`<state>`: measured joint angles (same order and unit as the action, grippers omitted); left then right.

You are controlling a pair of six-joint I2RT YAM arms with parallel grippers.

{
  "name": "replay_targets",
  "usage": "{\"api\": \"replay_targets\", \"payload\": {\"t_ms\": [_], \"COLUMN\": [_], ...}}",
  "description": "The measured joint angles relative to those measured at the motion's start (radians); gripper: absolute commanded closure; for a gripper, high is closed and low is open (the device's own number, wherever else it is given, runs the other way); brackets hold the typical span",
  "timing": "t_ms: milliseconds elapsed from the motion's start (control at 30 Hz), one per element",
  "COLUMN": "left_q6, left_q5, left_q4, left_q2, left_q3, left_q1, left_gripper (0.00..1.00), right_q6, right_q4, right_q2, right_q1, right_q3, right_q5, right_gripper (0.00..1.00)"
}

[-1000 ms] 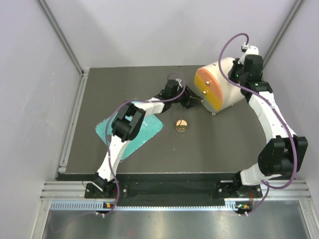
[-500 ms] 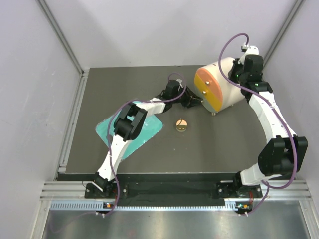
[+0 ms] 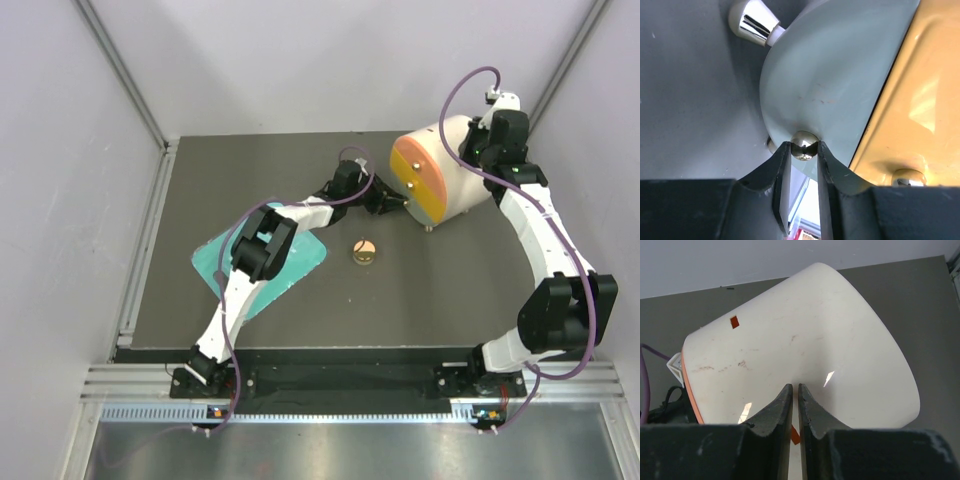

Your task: Organize the makeup

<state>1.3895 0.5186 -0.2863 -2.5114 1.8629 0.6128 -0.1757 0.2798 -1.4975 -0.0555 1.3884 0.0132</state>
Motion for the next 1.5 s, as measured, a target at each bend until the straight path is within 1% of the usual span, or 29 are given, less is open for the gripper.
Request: {"api": "replay_targets", "payload": {"t_ms": [233, 367, 500, 967, 1500], "left_q6": [0.0, 0.0, -0.008, -0.086, -0.15], "left_q5": [0.002, 0.001, -0.011, -0.002, 0.006], "left_q4": [-0.005, -0.043, -0.071, -0.072, -0.051], "left_q2": [0.0, 0.002, 0.025, 0.159, 0.231], "left_q3": [-0.002, -0.027, -0.072, -0.265, -0.356], "left_q1": [0.0, -0.002, -0.006, -0.043, -0.064], "left_gripper": [1.0, 1.0, 1.0, 1.0, 1.0], "right_q6": [0.0, 0.0, 0.0, 0.0, 0.0], "right_q4": [0.0, 0.0, 0.0, -0.007, -0.009], "right_q2": [0.0, 0.0, 0.0, -0.003, -0.003], "right_q1": [0.002, 0.002, 0.002, 0.002, 0.006], "right_q3": [-0.001, -0.001, -0.001, 0.0, -0.001], "right_q5": [0.0, -0.003, -0.014, -0.027, -0.038], "right_gripper": [0.9, 0.9, 0.9, 0.89, 0.89]}}
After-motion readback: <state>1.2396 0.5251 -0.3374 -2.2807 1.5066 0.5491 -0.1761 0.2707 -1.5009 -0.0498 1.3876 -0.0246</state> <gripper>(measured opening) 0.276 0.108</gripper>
